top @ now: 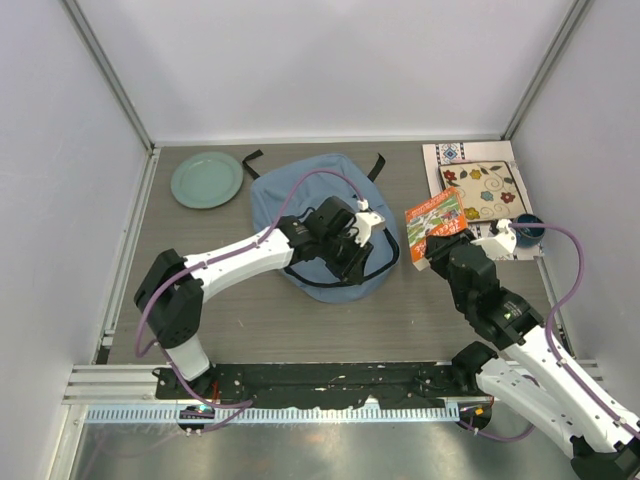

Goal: Pack the student bag
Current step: Place the book in the student bag.

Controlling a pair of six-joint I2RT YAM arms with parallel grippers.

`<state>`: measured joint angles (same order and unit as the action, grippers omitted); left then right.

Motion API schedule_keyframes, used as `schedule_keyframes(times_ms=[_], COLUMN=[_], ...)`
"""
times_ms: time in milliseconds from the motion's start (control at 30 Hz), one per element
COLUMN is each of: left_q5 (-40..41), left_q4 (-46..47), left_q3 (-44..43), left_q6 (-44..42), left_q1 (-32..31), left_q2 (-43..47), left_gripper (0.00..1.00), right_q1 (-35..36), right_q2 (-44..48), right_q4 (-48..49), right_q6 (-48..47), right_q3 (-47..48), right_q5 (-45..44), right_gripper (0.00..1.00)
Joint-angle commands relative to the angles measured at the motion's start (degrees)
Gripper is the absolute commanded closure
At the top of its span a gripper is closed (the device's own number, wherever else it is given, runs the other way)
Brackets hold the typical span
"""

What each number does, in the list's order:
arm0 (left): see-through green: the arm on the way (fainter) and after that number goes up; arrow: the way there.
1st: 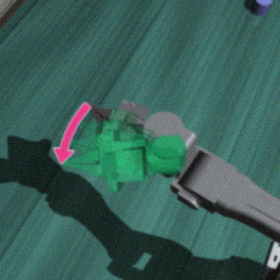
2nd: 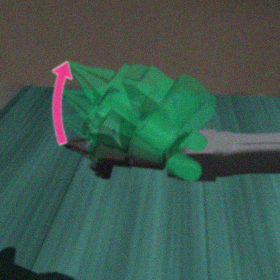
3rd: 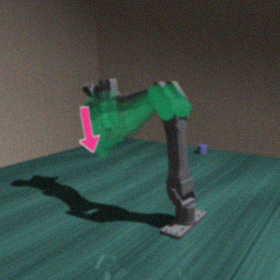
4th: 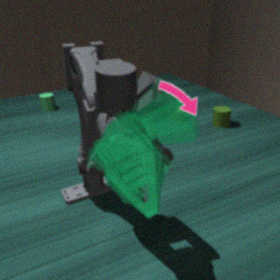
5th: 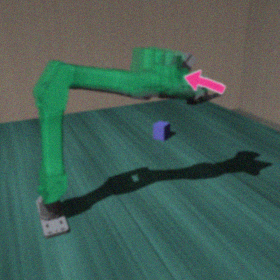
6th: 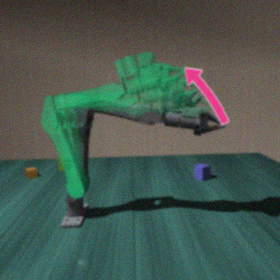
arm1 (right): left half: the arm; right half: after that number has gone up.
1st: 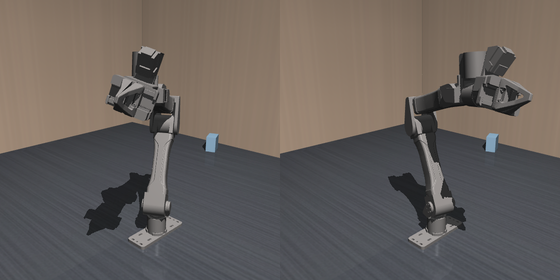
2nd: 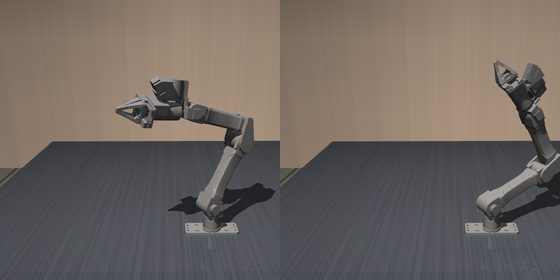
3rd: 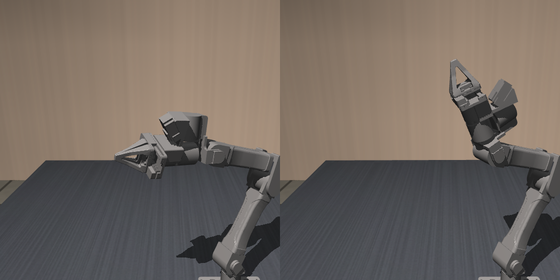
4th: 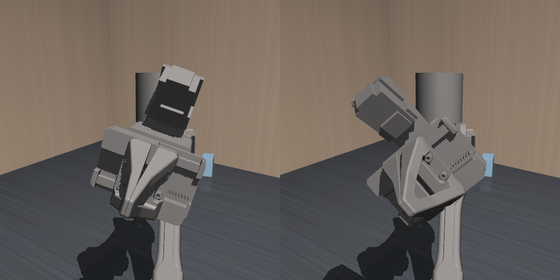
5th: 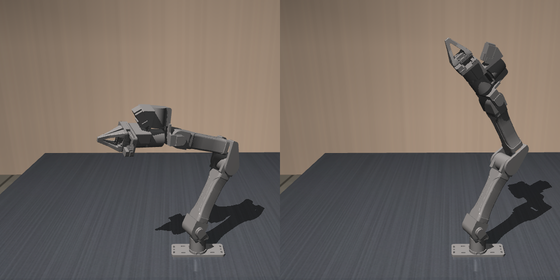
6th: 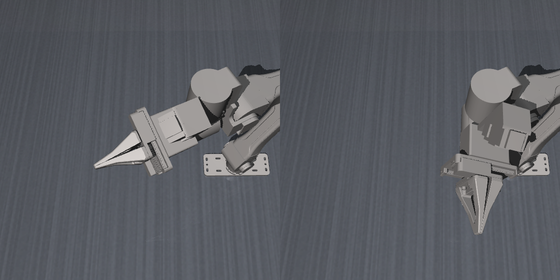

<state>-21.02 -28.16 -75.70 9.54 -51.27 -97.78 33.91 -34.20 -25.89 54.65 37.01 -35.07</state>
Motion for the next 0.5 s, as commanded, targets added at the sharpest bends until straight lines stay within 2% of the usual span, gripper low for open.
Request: schedule_keyframes(times_ms=[0, 100, 267, 467], left_q5=[1.58, 3.69, 5.98, 9.06], left_q4=[-1.28, -2.59, -3.74, -2.6], left_q3=[-2.43, -3.13, -4.1, -3.93], left_q6=[-1.54, -2.42, -3.04, -3.12], left_q1=[-0.94, -1.64, -2.87, -3.23], left_q2=[-0.13, -0.92, -1.89, -0.49], left_gripper=[0.69, 0.76, 0.99, 1.0], right_q1=[0.19, 0.19, 0.19, 0.19], right_q2=[0.36, 0.27, 0.27, 0.27], right_q4=[4.88, 4.97, 4.88, 4.97], right_q6=[1.51, 1.51, 1.68, 1.68], right_q3=[2.89, 2.8, 2.71, 2.71], right_q5=[-2.2, -2.11, -2.11, -2.37], right_gripper=[0.98, 0.97, 0.96, 0.96])
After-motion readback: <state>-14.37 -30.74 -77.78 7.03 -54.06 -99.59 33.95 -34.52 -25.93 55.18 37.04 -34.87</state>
